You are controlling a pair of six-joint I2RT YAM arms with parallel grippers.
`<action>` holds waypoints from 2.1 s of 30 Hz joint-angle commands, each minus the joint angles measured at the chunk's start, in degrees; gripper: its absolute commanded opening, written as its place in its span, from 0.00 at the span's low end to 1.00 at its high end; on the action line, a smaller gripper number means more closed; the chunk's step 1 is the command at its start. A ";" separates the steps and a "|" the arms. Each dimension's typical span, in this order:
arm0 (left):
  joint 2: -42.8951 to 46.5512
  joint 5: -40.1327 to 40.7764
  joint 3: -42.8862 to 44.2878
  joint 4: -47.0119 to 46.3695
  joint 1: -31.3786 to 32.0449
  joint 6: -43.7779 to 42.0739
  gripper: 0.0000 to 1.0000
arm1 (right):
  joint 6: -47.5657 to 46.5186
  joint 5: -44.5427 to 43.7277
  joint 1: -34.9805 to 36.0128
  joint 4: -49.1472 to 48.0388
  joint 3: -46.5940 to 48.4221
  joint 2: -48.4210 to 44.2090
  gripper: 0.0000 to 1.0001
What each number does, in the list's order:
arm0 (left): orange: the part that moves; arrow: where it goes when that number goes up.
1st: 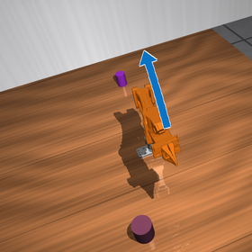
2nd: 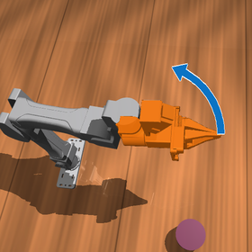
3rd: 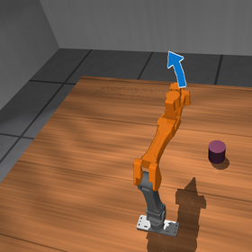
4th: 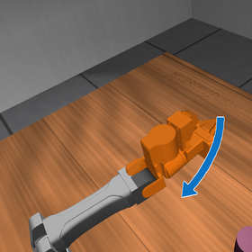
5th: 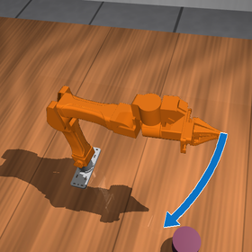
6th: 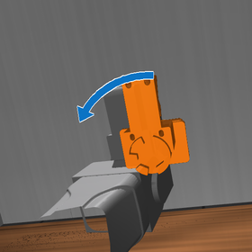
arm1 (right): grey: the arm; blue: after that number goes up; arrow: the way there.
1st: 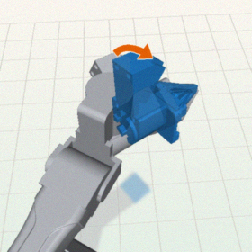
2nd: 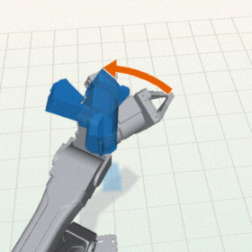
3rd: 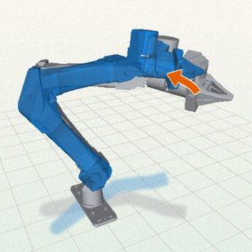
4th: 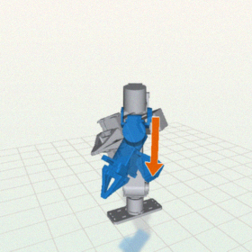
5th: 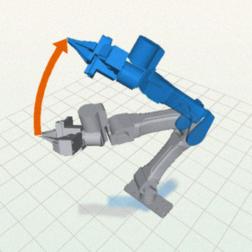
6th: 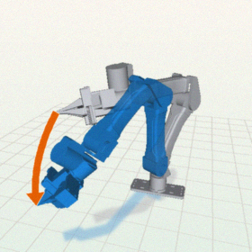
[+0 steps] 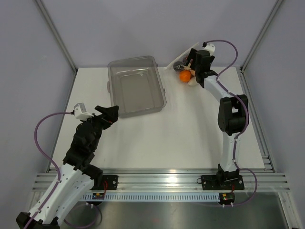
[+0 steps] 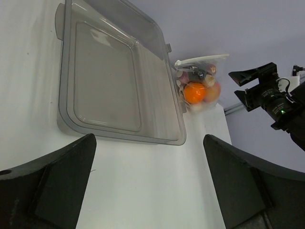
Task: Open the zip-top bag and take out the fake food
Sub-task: Move the zipper food storage bag to the center of the board.
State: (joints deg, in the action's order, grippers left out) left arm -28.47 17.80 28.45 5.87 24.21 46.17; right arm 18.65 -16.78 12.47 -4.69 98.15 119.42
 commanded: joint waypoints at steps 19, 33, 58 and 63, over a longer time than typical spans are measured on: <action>0.96 2.15 -1.29 -3.14 -0.12 -0.03 0.99 | -1.95 7.81 -3.86 -0.24 21.99 17.34 0.82; 0.70 2.15 -1.11 -2.88 -0.12 0.23 0.99 | -2.75 9.92 -3.77 1.26 22.96 17.87 0.50; -0.01 1.89 -0.58 -2.26 -0.12 0.50 0.99 | -1.78 12.30 -3.86 5.31 24.30 19.54 0.13; -0.27 1.62 -0.67 -2.44 -0.12 0.58 0.99 | -2.13 11.59 -3.86 2.58 19.89 15.77 0.00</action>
State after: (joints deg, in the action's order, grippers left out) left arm -28.29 18.72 27.49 5.54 24.21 46.57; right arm 17.32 -5.06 8.47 -0.71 119.94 139.55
